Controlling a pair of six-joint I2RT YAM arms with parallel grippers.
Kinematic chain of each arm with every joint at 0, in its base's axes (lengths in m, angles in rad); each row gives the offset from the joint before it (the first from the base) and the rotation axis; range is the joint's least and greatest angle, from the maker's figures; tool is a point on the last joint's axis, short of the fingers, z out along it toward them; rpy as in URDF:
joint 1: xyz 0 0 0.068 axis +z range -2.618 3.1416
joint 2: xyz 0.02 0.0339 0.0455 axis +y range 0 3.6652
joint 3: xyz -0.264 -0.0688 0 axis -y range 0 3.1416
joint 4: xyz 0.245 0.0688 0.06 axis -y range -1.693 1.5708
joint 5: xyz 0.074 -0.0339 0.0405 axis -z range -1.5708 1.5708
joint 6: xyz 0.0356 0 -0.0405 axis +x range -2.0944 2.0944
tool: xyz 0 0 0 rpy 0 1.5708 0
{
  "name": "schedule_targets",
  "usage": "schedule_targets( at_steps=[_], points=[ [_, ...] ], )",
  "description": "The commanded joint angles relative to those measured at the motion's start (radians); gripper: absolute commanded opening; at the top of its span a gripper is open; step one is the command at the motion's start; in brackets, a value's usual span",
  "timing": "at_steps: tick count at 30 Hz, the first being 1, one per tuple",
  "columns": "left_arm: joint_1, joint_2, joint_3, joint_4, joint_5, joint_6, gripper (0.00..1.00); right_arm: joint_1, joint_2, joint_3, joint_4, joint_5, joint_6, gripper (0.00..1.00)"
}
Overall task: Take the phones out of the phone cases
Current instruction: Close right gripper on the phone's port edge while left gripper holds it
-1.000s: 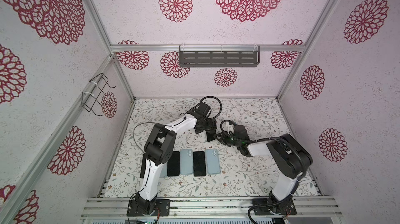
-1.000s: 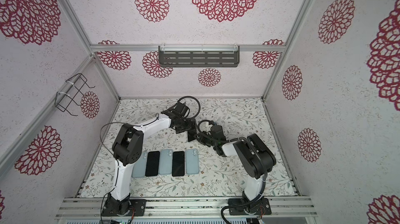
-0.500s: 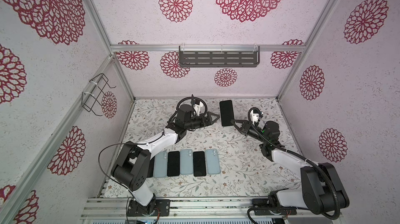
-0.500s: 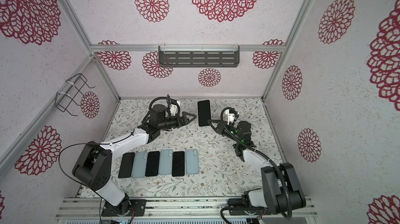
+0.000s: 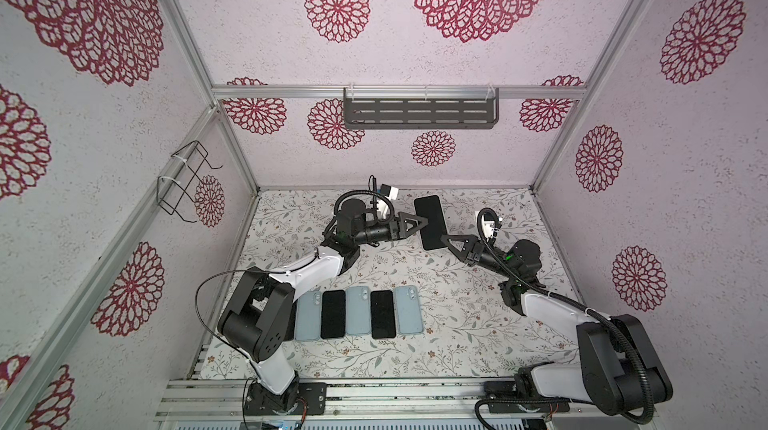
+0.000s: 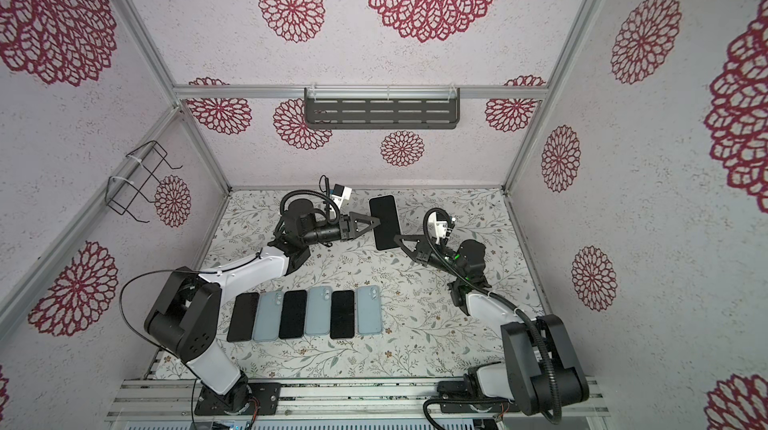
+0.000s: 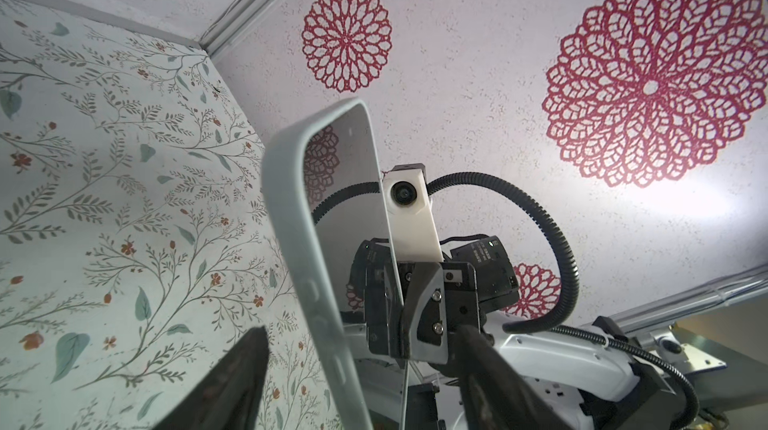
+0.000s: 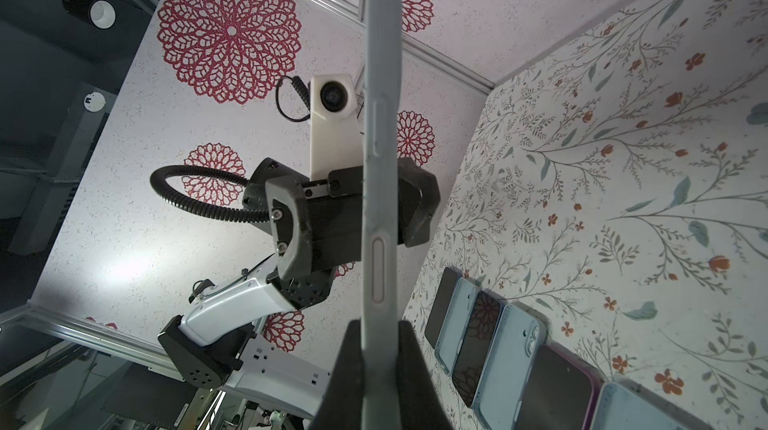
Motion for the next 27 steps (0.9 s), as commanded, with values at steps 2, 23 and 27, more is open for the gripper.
schedule_targets(
  at_steps=[2, 23, 27],
  points=[
    [0.002, 0.032, 0.049, 0.009, 0.054, 0.008, 0.57, 0.001, -0.05, 0.016, 0.121, -0.027, 0.002, 0.0],
    [-0.009, -0.088, 0.005, 0.093, -0.222, -0.191, 0.0, 0.045, -0.161, -0.119, 0.163, 0.226, -0.021, 0.72],
    [-0.044, -0.169, -0.095, 0.187, -0.537, -0.363, 0.0, 0.134, -0.249, -0.154, 0.137, 0.448, -0.035, 0.78]
  ],
)
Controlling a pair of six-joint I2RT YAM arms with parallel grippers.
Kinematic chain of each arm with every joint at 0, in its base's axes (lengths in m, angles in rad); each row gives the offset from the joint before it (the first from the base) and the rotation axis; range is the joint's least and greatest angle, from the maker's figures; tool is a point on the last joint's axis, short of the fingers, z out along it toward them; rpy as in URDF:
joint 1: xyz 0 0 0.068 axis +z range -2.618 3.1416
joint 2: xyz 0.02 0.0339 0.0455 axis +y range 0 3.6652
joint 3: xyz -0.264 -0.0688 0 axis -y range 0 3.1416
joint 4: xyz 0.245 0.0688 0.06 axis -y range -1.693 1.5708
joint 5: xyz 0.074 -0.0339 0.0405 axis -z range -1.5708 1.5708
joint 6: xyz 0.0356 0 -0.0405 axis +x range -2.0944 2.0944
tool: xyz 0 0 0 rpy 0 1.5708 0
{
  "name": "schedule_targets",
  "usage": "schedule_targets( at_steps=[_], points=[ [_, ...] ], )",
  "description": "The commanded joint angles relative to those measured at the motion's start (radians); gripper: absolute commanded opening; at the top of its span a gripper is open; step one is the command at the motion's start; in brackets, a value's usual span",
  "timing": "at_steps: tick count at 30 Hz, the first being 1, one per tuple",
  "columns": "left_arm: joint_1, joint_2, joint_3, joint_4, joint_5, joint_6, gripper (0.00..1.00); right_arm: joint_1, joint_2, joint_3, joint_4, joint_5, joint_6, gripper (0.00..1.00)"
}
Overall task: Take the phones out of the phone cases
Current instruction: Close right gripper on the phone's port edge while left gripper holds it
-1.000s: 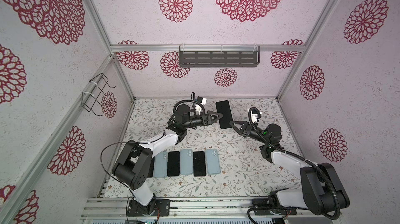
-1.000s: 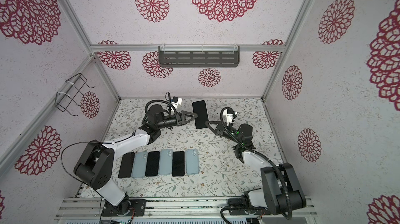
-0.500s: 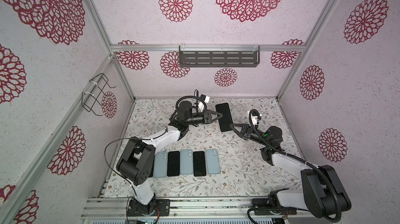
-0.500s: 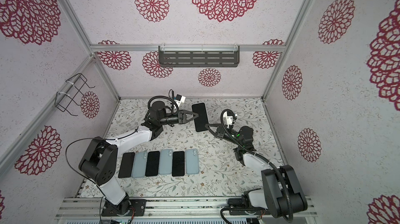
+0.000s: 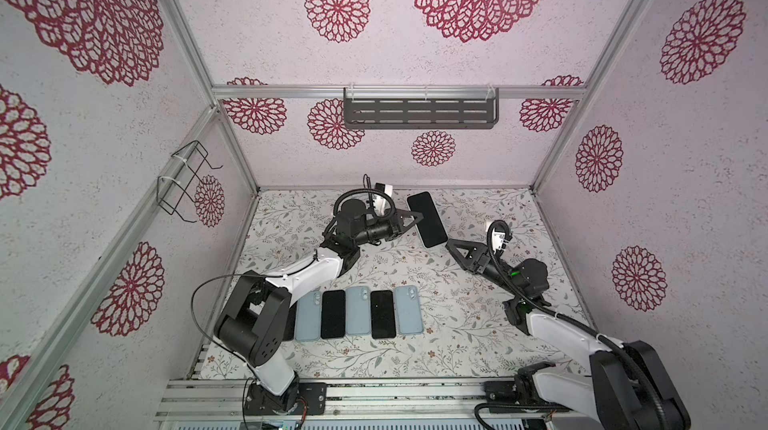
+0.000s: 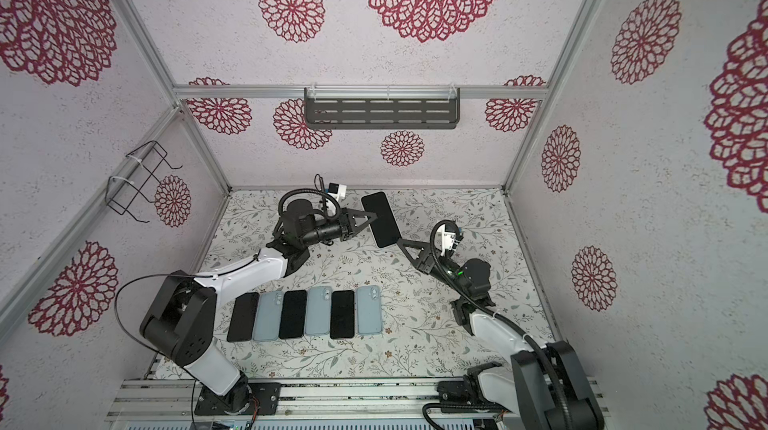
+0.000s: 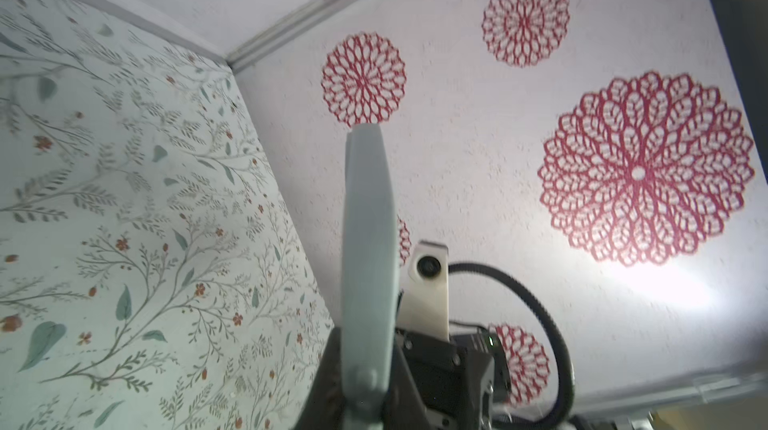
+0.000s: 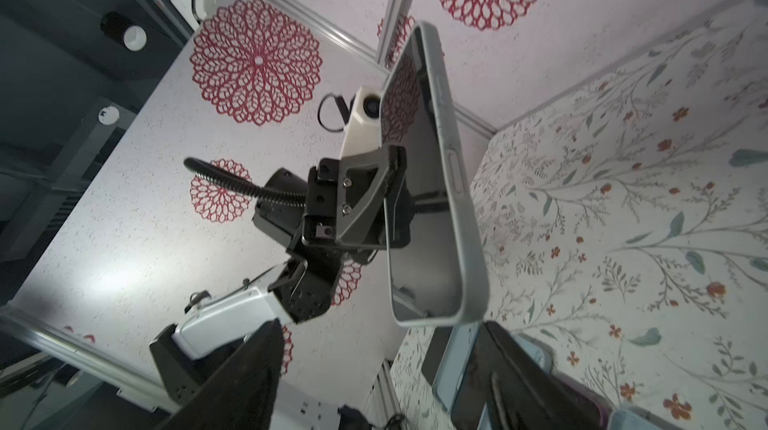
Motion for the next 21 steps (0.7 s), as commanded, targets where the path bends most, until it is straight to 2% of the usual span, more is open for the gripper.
schedule_targets(
  at_steps=[1, 5, 9, 16, 21],
  points=[
    [-0.039, -0.099, -0.053, 0.175, -0.338, -0.188, 0.0, 0.082, -0.08, -0.002, 0.047, 0.255, -0.026, 0.78],
    [-0.116, -0.135, -0.146, 0.241, -0.57, -0.343, 0.0, 0.177, -0.093, 0.001, -0.002, 0.383, -0.03, 0.78],
    [-0.198, -0.142, -0.155, 0.232, -0.693, -0.391, 0.0, 0.223, -0.064, -0.014, 0.096, 0.446, 0.005, 0.77],
    [-0.237, -0.112, -0.123, 0.248, -0.699, -0.471, 0.0, 0.252, -0.065, -0.015, 0.111, 0.494, -0.007, 0.69],
    [-0.247, -0.103, -0.116, 0.228, -0.69, -0.5, 0.0, 0.253, -0.072, -0.017, 0.106, 0.51, -0.018, 0.56]
  ],
)
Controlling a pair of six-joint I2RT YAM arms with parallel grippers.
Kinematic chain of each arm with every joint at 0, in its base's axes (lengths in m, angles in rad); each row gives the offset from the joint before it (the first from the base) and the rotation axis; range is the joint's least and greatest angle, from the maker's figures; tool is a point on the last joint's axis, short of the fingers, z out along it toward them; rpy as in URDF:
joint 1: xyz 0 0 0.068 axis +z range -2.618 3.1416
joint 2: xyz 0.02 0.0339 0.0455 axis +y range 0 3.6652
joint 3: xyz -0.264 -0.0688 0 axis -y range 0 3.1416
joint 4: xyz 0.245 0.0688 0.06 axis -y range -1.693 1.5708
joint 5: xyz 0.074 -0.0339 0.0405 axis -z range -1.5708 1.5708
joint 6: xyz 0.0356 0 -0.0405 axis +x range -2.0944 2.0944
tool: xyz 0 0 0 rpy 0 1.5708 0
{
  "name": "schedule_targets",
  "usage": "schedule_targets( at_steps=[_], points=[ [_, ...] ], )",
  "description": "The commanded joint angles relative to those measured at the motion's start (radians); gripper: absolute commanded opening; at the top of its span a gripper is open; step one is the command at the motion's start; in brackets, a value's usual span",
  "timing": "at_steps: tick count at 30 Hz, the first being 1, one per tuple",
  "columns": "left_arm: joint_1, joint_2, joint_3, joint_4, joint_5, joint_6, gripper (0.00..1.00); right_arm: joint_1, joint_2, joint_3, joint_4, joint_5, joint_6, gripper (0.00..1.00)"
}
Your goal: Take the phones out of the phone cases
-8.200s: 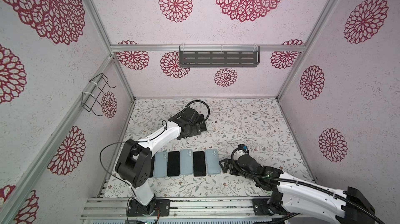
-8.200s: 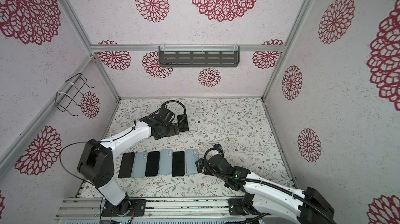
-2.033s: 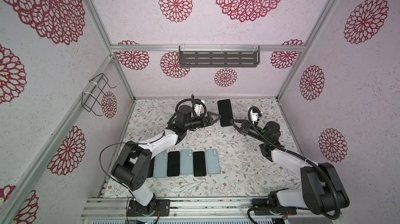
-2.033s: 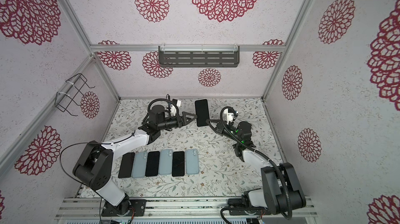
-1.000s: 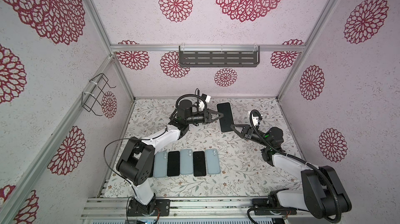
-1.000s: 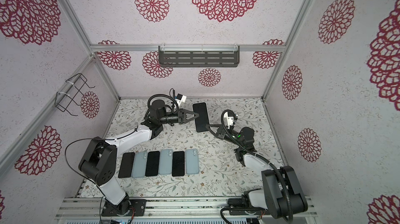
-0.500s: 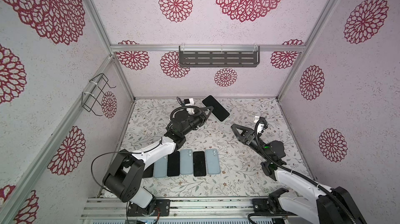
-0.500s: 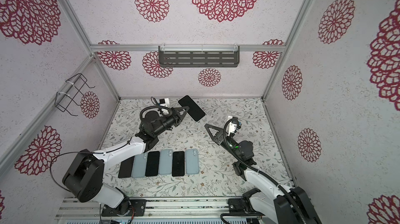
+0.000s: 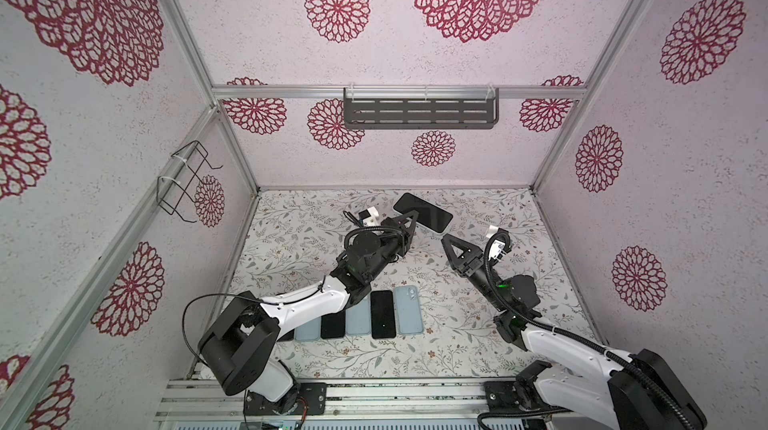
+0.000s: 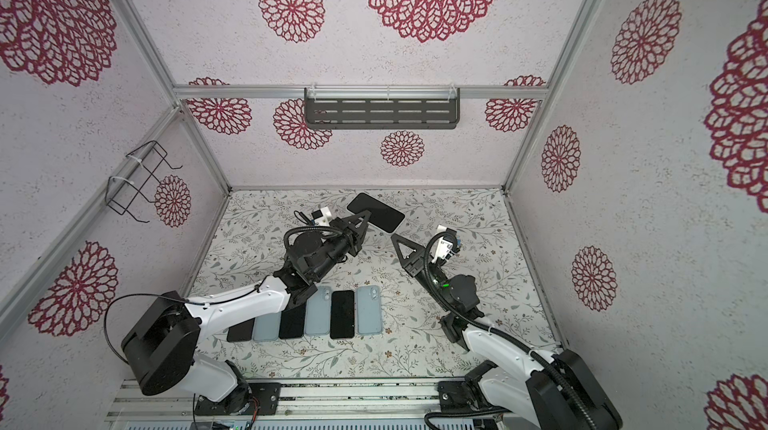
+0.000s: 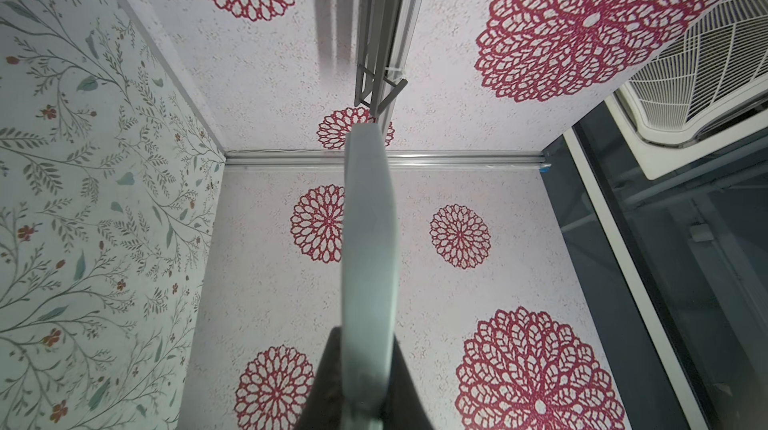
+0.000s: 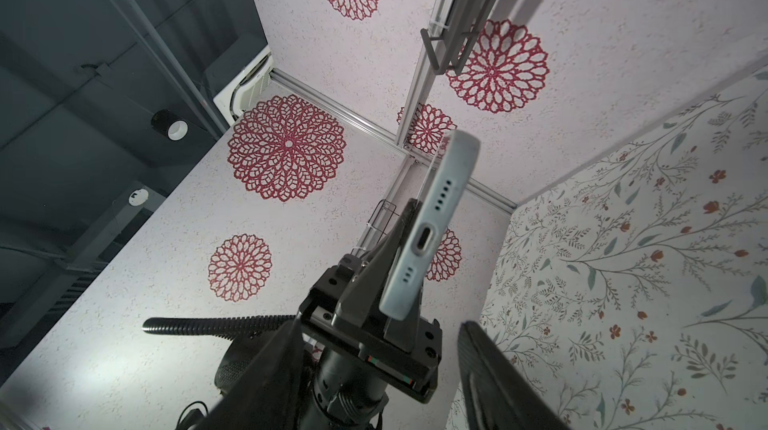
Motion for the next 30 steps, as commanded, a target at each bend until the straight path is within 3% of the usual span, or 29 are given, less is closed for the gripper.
schedule_targets(
  at_steps=[1, 15, 30],
  points=[
    [-0.006, 0.008, 0.04, 0.073, -0.011, -0.042, 0.0, 0.005, -0.02, 0.003, 0.06, 0.035, -0.018, 0.54],
    [-0.016, 0.03, 0.069, 0.035, 0.028, -0.088, 0.0, 0.005, 0.037, 0.03, 0.093, 0.041, -0.007, 0.35],
    [-0.019, 0.044, 0.066, 0.04, 0.041, -0.099, 0.0, 0.005, 0.069, 0.057, 0.136, 0.028, 0.005, 0.34]
  ],
)
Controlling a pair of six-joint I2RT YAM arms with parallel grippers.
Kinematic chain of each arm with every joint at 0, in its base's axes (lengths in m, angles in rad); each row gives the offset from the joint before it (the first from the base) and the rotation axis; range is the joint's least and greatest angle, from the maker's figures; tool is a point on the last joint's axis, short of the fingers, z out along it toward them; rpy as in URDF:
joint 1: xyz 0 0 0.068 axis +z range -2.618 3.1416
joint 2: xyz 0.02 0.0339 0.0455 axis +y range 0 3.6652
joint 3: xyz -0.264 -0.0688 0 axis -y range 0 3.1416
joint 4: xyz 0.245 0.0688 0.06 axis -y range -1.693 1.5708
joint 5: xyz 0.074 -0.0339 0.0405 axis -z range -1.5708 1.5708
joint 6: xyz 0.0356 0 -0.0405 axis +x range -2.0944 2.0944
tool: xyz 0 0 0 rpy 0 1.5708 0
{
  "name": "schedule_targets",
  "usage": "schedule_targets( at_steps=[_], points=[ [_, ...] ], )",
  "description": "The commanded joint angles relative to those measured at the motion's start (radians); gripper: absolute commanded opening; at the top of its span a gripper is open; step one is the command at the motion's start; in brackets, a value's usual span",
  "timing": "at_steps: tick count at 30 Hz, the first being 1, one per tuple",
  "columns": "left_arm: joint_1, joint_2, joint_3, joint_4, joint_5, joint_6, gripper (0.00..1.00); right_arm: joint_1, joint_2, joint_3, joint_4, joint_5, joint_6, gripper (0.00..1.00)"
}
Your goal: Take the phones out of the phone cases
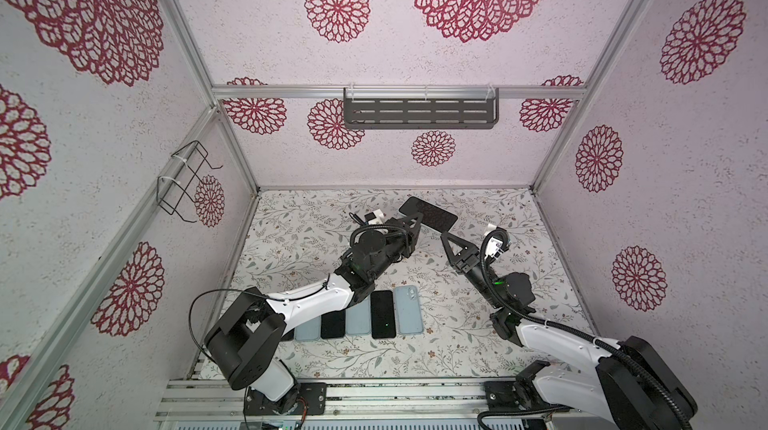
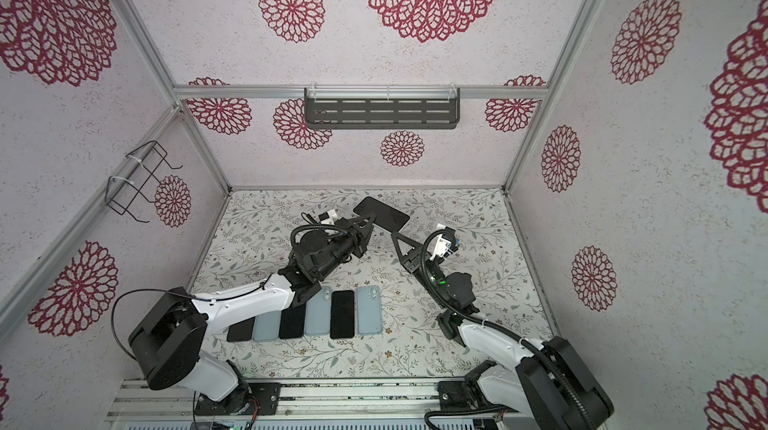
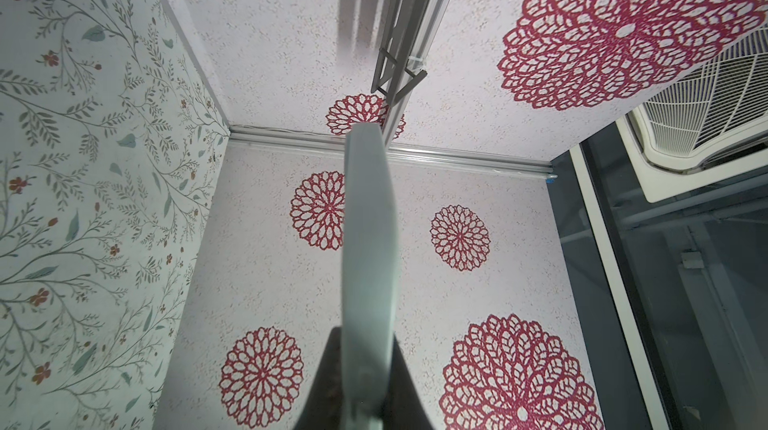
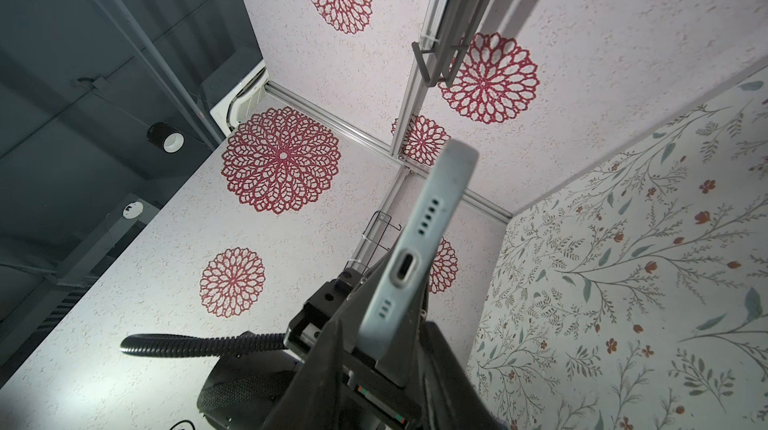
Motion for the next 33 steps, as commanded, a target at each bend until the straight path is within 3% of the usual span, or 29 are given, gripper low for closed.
schedule_targets(
  at_steps=[1, 5, 10, 16, 20, 27, 33],
  points=[
    [-0.009, 0.006, 0.039, 0.066, 0.01, -0.009, 0.0, 0.005, -0.005, 0.039, 0.071, 0.006, 0.004, 0.34],
    [-0.01, 0.01, 0.044, 0.067, 0.015, -0.01, 0.0, 0.005, 0.007, 0.035, 0.088, 0.006, 0.011, 0.28],
    [-0.011, 0.007, 0.044, 0.065, 0.017, -0.015, 0.0, 0.007, 0.017, 0.027, 0.113, 0.0, 0.02, 0.01],
    [-0.01, 0.008, 0.062, 0.054, 0.037, -0.022, 0.0, 0.005, 0.007, -0.001, 0.112, -0.002, -0.002, 0.0],
    [-0.008, 0.01, 0.072, 0.063, 0.062, -0.042, 0.0, 0.002, 0.022, -0.012, 0.118, -0.061, -0.058, 0.0],
    [0.004, 0.005, 0.094, 0.07, 0.124, -0.083, 0.0, -0.04, 0.04, -0.072, 0.104, -0.233, -0.351, 0.0],
    [0.005, 0.022, 0.123, 0.086, 0.192, -0.102, 0.0, -0.144, 0.029, -0.036, -0.038, -0.311, -0.496, 0.0]
  ],
)
